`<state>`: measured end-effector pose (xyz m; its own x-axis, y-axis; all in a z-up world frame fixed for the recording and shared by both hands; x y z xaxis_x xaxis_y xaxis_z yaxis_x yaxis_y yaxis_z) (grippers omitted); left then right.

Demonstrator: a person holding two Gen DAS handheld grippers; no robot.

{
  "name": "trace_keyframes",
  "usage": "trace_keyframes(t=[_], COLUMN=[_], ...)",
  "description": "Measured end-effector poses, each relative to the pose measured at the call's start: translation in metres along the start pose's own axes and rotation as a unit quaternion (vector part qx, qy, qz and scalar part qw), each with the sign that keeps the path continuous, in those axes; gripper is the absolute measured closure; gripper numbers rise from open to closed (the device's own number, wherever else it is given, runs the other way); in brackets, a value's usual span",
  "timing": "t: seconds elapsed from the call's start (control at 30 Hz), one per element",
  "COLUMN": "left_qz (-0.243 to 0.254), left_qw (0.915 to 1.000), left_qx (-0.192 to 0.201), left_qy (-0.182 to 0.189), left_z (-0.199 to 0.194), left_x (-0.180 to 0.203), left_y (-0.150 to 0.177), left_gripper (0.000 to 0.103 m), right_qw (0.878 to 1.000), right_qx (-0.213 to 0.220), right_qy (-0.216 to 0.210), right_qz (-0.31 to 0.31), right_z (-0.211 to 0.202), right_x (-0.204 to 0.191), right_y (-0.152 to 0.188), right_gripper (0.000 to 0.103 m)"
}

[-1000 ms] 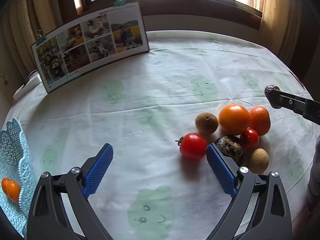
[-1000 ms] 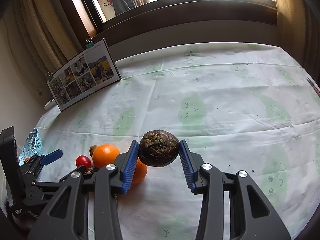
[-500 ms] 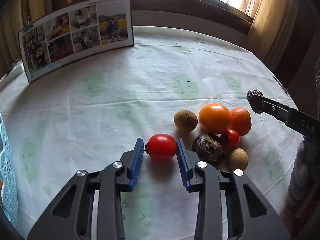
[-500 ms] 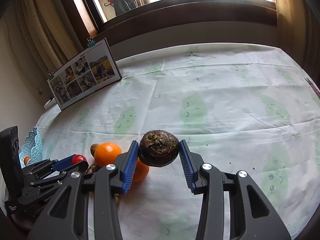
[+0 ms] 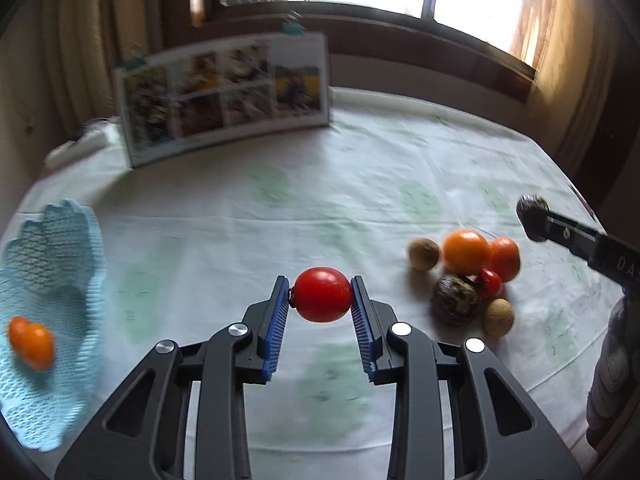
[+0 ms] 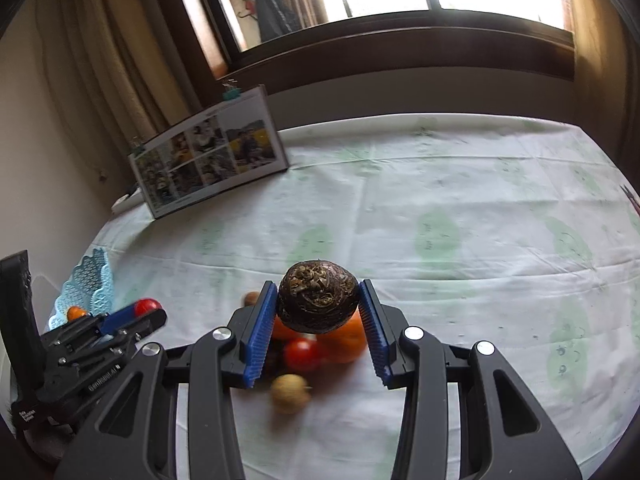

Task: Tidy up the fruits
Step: 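Carry tomato and brown fruit to the blue basket and release both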

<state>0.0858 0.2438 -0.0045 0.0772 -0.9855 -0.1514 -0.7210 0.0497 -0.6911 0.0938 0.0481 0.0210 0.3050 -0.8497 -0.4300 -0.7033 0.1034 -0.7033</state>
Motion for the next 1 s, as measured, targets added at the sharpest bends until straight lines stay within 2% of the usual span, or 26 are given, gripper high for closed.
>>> trace_keyframes(t=[0.17, 0.37, 0.5, 0.83, 0.9, 0.93, 0.97, 1.0], left_qz=[-0.036, -0.078, -0.099, -0.131, -0.136, -0.140, -0.143, -0.148], left_qw=[0.9979, 0.9920, 0.9873, 0.9798, 0.9785, 0.9782, 0.9778, 0.9767], left_qx=[0.030, 0.045, 0.042, 0.023, 0.020, 0.017, 0.016, 0.017], left_qy=[-0.045, -0.089, -0.117, -0.149, -0.153, -0.152, -0.153, -0.155], left_z=[-0.021, -0.035, -0.036, -0.035, -0.035, -0.035, -0.034, -0.036], left_x=[-0.046, -0.103, -0.137, -0.190, -0.196, -0.200, -0.202, -0.206], left_y=[-0.006, -0.006, 0.000, 0.027, 0.032, 0.033, 0.035, 0.036], left_gripper=[0.070, 0.070, 0.070, 0.070, 0.068, 0.064, 0.052, 0.047], right_qw=[1.000, 0.998, 0.996, 0.989, 0.987, 0.987, 0.986, 0.984], right_qx=[-0.006, -0.019, -0.028, -0.054, -0.058, -0.060, -0.062, -0.065], right_qy=[-0.018, -0.041, -0.057, -0.093, -0.101, -0.104, -0.107, -0.112], right_qz=[-0.020, -0.042, -0.059, -0.098, -0.108, -0.111, -0.114, -0.119], right_z=[0.009, 0.024, 0.035, 0.061, 0.066, 0.068, 0.070, 0.073], right_x=[-0.031, -0.067, -0.094, -0.155, -0.169, -0.173, -0.179, -0.186], right_y=[0.001, 0.004, 0.007, 0.016, 0.018, 0.020, 0.021, 0.023], right_gripper=[0.061, 0.061, 0.061, 0.061, 0.061, 0.061, 0.061, 0.061])
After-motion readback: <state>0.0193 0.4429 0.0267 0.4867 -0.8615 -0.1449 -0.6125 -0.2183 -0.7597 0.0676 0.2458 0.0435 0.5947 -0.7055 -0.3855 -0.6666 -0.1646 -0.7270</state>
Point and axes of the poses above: each gripper's, at about its wrist camera, not at the fingertips, and z roughly the way its jaws point, x to its right, y to its underside, the point moved 6 cm from there along z, roughly the way its jaws point, and after that the axes turned 14 degrees about -y, right-handed, at the moved point
